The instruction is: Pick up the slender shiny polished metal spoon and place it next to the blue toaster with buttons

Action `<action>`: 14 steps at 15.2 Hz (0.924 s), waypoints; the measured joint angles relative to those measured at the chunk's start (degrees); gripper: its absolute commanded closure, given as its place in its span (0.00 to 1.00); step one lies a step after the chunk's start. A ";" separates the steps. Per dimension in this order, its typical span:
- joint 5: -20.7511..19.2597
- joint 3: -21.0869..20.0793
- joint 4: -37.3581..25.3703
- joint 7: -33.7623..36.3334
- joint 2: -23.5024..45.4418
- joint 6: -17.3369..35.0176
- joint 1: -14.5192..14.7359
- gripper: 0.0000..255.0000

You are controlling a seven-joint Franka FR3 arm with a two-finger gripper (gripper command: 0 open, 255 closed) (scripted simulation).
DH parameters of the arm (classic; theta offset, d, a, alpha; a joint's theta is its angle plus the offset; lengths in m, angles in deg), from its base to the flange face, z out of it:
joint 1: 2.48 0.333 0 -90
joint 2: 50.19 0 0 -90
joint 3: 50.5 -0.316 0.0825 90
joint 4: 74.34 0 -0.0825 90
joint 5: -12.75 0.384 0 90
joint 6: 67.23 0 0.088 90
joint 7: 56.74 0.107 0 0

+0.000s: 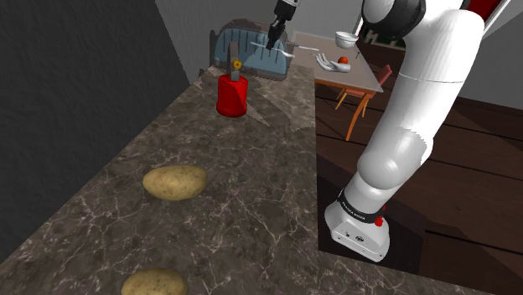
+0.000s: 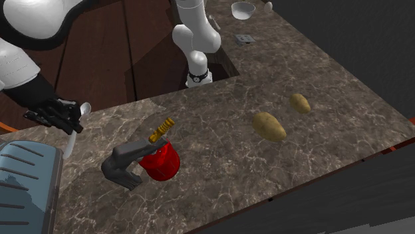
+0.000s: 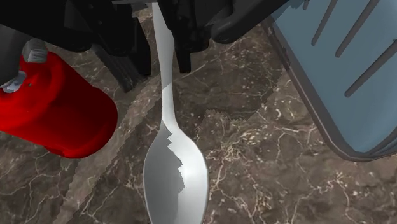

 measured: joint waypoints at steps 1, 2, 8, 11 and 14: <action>0.08 -0.03 0.82 -0.21 0.06 0.85 0.04 1.00; 0.06 -0.09 1.78 -0.26 -0.12 1.65 0.18 1.00; 0.59 -0.23 5.79 -1.47 0.33 5.94 0.32 1.00; 0.84 -0.35 7.99 -2.01 0.39 8.15 0.47 1.00; 1.26 -0.44 9.70 -2.67 0.87 10.22 0.48 1.00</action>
